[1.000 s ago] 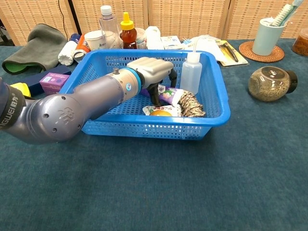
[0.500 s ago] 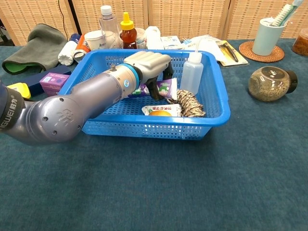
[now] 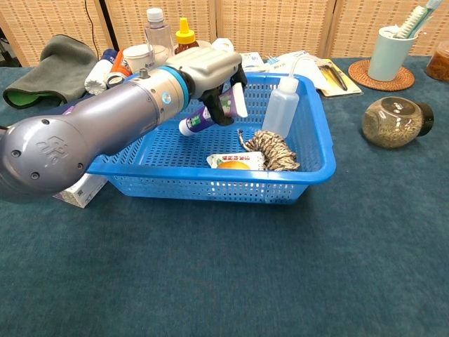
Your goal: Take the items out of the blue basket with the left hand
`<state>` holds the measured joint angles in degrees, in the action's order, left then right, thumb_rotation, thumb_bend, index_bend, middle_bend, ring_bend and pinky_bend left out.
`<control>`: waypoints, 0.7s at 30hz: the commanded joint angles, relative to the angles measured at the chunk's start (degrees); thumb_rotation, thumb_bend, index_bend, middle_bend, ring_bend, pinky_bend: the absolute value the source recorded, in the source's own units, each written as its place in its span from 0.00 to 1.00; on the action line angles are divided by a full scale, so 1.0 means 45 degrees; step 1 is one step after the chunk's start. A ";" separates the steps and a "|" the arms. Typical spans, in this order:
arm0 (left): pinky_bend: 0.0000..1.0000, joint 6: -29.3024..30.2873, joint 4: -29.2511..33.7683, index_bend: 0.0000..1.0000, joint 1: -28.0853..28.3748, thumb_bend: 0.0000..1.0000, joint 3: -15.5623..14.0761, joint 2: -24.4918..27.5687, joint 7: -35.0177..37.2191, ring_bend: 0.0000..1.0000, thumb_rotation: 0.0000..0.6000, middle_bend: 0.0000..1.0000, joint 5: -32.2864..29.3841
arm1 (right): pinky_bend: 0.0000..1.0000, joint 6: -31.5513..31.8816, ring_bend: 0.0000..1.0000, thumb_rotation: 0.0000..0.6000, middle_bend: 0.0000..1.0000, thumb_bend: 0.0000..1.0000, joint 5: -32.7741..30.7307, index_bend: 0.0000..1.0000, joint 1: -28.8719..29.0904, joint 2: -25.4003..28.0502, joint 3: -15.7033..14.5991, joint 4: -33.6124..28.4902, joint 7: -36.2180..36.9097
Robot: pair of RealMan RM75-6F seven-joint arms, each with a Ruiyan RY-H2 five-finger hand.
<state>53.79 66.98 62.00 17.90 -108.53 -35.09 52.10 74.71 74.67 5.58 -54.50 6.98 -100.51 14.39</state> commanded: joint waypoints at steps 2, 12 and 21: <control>0.65 -0.0220 0.0273 0.72 -0.0086 0.69 0.0003 0.0096 -0.0281 0.52 1.00 0.46 -0.0631 | 0.00 0.0066 0.00 1.00 0.00 0.00 0.0050 0.00 -0.0032 0.0022 -0.0012 -0.0035 0.0014; 0.75 0.0346 0.0191 0.78 -0.0041 1.00 -0.0019 -0.0142 -0.0645 0.58 1.00 0.49 -0.0719 | 0.00 -0.0030 0.00 1.00 0.00 0.00 0.0030 0.00 -0.0004 0.0048 -0.0023 -0.0015 0.0119; 0.76 0.0588 0.0379 0.80 -0.0063 1.00 -0.0027 -0.0046 -0.0696 0.59 1.00 0.51 -0.0501 | 0.00 -0.0023 0.00 1.00 0.00 0.00 0.0023 0.00 -0.0006 0.0055 -0.0028 -0.0041 0.0110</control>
<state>56.37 68.62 61.73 17.79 -108.79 -38.17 49.80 74.61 74.78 5.55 -54.25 6.85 -100.70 14.88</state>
